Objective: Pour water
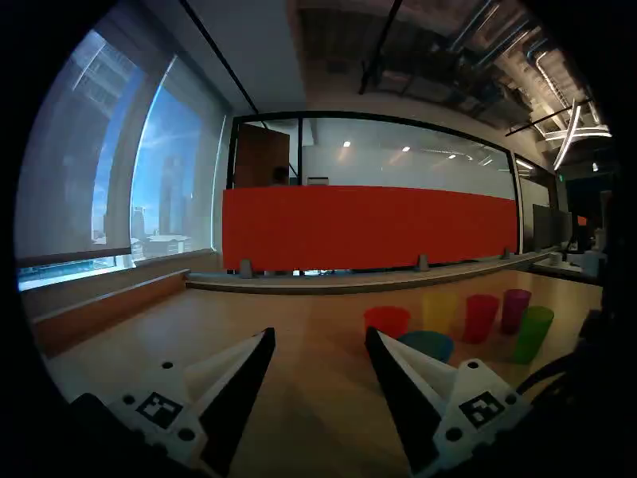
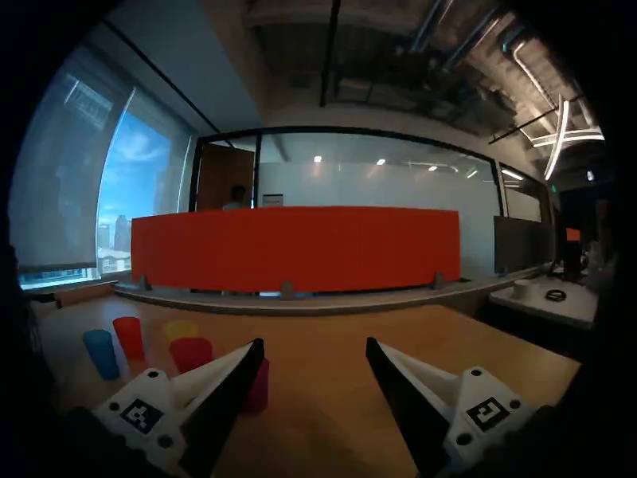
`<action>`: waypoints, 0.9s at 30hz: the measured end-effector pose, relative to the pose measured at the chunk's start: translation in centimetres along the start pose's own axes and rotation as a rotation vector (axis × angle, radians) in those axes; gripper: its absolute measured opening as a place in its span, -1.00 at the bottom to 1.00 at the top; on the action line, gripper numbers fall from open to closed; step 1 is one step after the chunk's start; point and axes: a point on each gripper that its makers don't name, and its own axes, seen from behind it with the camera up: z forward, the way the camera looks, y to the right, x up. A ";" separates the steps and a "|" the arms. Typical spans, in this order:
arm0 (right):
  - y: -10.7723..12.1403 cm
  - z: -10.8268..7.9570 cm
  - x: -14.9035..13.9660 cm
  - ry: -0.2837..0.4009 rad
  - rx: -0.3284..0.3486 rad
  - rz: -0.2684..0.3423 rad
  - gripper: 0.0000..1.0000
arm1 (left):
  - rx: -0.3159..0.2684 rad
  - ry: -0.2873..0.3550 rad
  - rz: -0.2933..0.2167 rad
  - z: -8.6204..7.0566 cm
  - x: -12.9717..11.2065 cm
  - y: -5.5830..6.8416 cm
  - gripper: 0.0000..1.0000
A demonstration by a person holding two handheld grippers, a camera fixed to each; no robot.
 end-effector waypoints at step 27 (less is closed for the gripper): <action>1.2 0.7 -2.1 -0.015 0.009 -0.003 0.98 | 0.000 0.000 0.000 0.0 0.0 0.0 0.67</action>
